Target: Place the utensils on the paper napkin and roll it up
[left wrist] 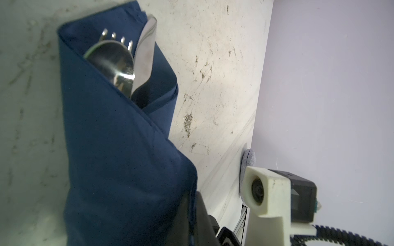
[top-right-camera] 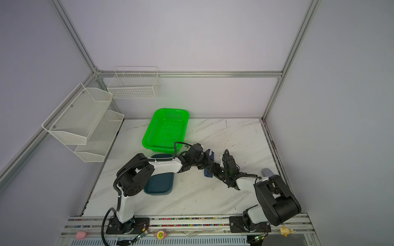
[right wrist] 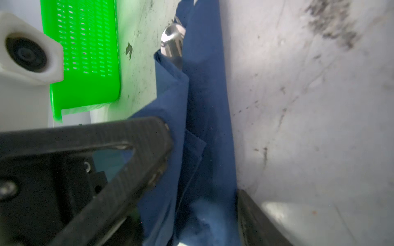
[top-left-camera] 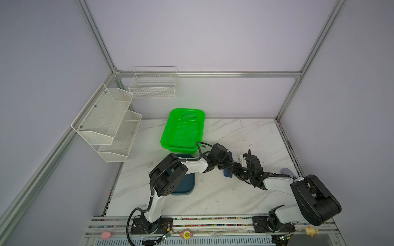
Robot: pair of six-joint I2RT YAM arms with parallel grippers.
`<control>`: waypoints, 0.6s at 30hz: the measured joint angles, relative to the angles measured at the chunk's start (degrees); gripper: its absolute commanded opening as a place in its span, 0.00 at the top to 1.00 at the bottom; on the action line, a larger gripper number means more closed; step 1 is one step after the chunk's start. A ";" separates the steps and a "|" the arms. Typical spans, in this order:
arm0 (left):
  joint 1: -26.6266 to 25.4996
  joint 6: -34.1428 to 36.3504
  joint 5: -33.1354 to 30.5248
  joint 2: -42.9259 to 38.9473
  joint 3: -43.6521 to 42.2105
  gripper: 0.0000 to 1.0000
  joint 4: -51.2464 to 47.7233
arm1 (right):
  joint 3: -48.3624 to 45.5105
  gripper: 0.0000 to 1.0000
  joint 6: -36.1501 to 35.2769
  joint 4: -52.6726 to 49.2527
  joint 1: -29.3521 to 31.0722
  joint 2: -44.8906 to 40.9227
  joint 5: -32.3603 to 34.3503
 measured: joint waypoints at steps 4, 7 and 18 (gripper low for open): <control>-0.07 -0.22 0.46 0.44 0.02 0.87 -0.07 | 0.02 0.49 -0.11 -0.13 0.00 0.26 0.66; -0.17 -0.22 0.83 0.46 0.02 0.82 -0.24 | 0.02 0.55 -0.11 -0.35 0.00 0.37 0.83; -0.33 6.99 -1.38 -1.55 0.11 0.61 -7.23 | -0.02 0.73 -0.39 -0.76 0.00 1.60 0.94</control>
